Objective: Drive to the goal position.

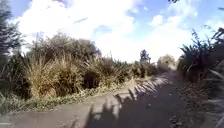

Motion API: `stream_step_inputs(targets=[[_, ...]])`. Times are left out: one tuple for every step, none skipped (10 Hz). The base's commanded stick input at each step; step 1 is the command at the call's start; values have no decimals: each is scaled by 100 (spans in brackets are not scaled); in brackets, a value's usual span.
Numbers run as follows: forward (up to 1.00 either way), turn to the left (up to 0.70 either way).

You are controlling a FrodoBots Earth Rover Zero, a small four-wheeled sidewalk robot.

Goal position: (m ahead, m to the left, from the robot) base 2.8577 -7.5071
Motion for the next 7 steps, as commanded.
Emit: stream_step_inputs(targets=[[0,70],[0,70],[0,70],[0,70],[0,70],[0,70],[0,70]])
